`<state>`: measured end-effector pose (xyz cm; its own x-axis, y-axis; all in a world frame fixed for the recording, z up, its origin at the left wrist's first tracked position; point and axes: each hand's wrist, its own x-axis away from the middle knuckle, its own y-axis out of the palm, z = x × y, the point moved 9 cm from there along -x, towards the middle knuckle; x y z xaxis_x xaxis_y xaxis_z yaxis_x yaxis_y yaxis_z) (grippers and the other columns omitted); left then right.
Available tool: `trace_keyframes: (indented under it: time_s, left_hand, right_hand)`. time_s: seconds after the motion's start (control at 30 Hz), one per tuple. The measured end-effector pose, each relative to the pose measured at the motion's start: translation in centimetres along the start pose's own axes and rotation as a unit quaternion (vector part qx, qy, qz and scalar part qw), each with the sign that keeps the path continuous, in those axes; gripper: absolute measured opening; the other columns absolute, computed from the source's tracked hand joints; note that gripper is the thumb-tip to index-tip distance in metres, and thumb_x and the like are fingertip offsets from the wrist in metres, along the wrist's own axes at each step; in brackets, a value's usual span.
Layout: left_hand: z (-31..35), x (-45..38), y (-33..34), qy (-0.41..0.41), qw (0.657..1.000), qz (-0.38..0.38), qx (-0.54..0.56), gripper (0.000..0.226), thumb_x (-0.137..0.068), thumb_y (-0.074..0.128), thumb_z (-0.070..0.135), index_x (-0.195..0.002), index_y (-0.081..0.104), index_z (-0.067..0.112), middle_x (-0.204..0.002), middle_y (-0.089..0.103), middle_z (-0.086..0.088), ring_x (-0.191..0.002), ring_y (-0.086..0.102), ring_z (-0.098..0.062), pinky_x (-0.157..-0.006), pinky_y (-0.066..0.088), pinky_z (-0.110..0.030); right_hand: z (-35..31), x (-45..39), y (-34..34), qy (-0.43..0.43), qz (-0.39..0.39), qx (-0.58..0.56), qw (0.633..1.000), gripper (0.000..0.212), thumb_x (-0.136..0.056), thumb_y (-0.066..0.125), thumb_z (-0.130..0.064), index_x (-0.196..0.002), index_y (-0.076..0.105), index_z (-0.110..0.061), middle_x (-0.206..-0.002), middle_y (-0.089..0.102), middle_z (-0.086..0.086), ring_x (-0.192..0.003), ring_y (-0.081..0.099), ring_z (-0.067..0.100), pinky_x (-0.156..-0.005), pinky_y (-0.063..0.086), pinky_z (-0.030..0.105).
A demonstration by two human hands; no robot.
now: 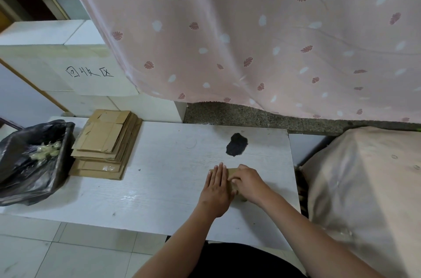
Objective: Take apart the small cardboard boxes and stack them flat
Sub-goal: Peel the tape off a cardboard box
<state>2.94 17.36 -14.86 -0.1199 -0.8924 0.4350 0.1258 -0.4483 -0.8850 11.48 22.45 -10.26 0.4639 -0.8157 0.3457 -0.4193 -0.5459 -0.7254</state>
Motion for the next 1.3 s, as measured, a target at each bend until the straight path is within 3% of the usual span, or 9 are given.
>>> trace_keyframes:
  time_s: [0.23,0.37,0.5,0.7,0.83,0.93,1.03,1.2,1.3]
  left_hand:
    - [-1.4,0.3,0.1,-0.006,1.000,0.009,-0.018,0.080,-0.105,0.016,0.054,-0.153,-0.022,0.002,-0.162,-0.027,-0.012,-0.151,-0.023,-0.026,-0.123,-0.013,-0.036]
    - [-1.4,0.3,0.4,-0.018,0.999,0.015,-0.031,0.080,-0.105,0.016,0.054,-0.151,-0.024,0.002,-0.162,-0.027,-0.013,-0.150,-0.024,-0.026,-0.123,-0.015,-0.036]
    - [-1.4,-0.2,0.4,-0.019,0.999,0.022,-0.036,0.082,-0.105,0.019,0.053,-0.153,-0.020,0.000,-0.164,-0.020,-0.015,-0.152,-0.020,-0.027,-0.124,-0.014,-0.037]
    - [-1.3,-0.3,0.5,-0.014,0.999,0.021,-0.037,0.083,-0.105,0.022,0.054,-0.153,-0.018,-0.001,-0.165,-0.014,-0.017,-0.153,-0.016,-0.028,-0.124,-0.012,-0.038]
    - [-1.3,-0.3,0.5,-0.014,0.999,0.018,-0.027,0.083,-0.105,0.022,0.054,-0.154,-0.017,0.000,-0.165,-0.014,-0.017,-0.153,-0.016,-0.028,-0.124,-0.011,-0.038]
    - [-1.4,-0.3,0.6,-0.016,1.000,0.016,-0.020,0.083,-0.105,0.023,0.053,-0.154,-0.017,0.000,-0.166,-0.014,-0.016,-0.153,-0.016,-0.027,-0.124,-0.011,-0.038]
    - [-1.4,-0.3,0.6,-0.017,1.000,0.018,-0.016,0.083,-0.105,0.023,0.053,-0.154,-0.017,-0.001,-0.166,-0.013,-0.017,-0.153,-0.015,-0.028,-0.124,-0.011,-0.038]
    - [-1.3,-0.3,0.5,-0.021,0.999,0.023,-0.014,0.082,-0.105,0.023,0.053,-0.154,-0.016,-0.001,-0.166,-0.013,-0.017,-0.153,-0.014,-0.028,-0.124,-0.011,-0.038]
    - [-1.2,-0.2,0.5,-0.025,0.999,0.022,-0.016,0.081,-0.106,0.023,0.051,-0.154,-0.017,-0.001,-0.165,-0.015,-0.017,-0.153,-0.016,-0.028,-0.124,-0.011,-0.039]
  right_hand:
    - [2.0,0.3,-2.2,0.057,0.028,-0.103,0.993,0.009,-0.082,0.078,-0.008,-0.079,0.069,-0.006,-0.083,0.062,0.005,-0.069,0.069,0.021,-0.066,0.058,0.027]
    - [3.2,0.9,-4.0,0.056,0.071,-0.044,0.995,0.025,-0.078,0.083,-0.027,-0.072,0.061,-0.015,-0.080,0.058,-0.005,-0.071,0.058,0.012,-0.060,0.042,0.020]
    - [4.4,1.9,-5.7,0.033,0.123,-0.067,0.990,0.034,-0.074,0.086,-0.019,-0.068,0.054,-0.009,-0.093,0.041,-0.007,-0.081,0.047,0.009,-0.066,0.036,0.009]
    - [6.7,3.0,-6.9,0.088,0.168,-0.068,0.979,0.031,-0.081,0.080,-0.014,-0.072,0.051,-0.010,-0.078,0.052,0.000,-0.069,0.050,0.011,-0.059,0.035,0.017]
    - [6.8,3.2,-5.2,0.102,0.128,-0.082,0.983,0.007,-0.096,0.061,-0.010,-0.096,0.060,-0.017,-0.074,0.059,0.002,-0.068,0.056,0.019,-0.062,0.043,0.028]
    - [5.8,3.0,-4.8,0.104,0.109,-0.131,0.980,0.016,-0.096,0.061,-0.014,-0.090,0.075,-0.020,-0.089,0.071,-0.007,-0.080,0.066,0.011,-0.071,0.048,0.015]
    - [5.4,2.7,-3.7,0.125,0.061,-0.173,0.975,0.011,-0.094,0.065,-0.023,-0.091,0.075,-0.018,-0.101,0.073,-0.005,-0.095,0.068,0.011,-0.085,0.052,0.025]
    - [5.1,2.2,-3.2,0.141,0.043,-0.128,0.981,0.009,-0.091,0.066,-0.012,-0.085,0.071,-0.008,-0.096,0.066,-0.005,-0.081,0.062,0.006,-0.066,0.049,0.012]
    - [4.6,1.9,-3.6,0.129,0.052,-0.047,0.989,0.010,-0.088,0.066,-0.011,-0.087,0.068,0.000,-0.091,0.070,0.004,-0.078,0.065,0.016,-0.071,0.056,0.031]
